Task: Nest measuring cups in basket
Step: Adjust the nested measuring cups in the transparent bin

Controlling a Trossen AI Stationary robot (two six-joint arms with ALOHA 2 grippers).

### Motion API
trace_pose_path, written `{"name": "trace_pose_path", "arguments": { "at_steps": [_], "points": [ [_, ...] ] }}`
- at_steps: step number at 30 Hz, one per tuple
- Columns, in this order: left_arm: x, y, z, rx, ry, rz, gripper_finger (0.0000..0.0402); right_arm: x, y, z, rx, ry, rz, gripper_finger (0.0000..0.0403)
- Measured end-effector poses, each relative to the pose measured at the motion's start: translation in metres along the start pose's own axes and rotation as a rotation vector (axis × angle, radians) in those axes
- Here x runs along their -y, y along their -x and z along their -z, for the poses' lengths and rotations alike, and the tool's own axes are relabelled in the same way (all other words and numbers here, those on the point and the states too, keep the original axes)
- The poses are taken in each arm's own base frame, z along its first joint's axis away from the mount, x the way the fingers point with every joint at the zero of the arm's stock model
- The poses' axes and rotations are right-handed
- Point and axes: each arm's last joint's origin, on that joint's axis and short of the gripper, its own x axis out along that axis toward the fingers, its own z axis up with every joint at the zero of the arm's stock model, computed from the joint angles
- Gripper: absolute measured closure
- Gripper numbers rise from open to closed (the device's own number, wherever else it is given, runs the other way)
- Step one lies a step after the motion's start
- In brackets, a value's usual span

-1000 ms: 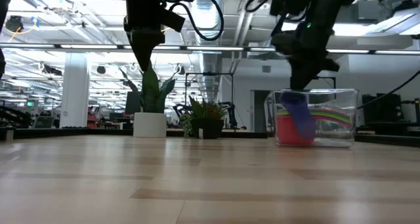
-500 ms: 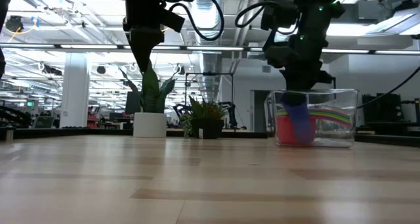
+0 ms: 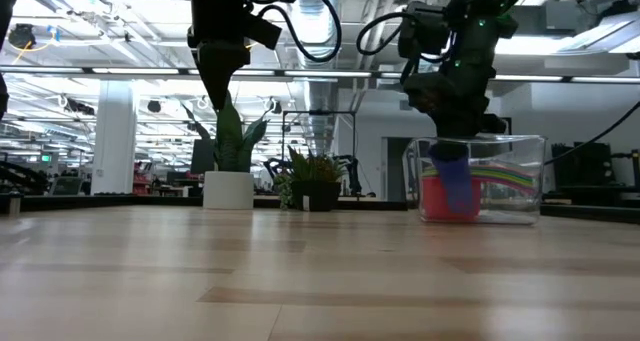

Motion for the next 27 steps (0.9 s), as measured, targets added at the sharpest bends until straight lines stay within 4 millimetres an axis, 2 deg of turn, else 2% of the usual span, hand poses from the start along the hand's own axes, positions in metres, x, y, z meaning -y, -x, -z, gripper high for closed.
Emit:
{"name": "trace_pose_path", "arguments": {
  "at_steps": [19, 27],
  "points": [
    [0.000, 0.000, 0.000, -0.005, -0.011, 0.010, 0.0288, 0.023, 0.002, -0.013, -0.013, -0.005, 0.014, 0.0397],
    [0.000, 0.000, 0.000, -0.007, -0.012, 0.012, 0.0288, 0.024, -0.013, -0.015, -0.055, 0.031, 0.037, 0.0397]
  ]
}}
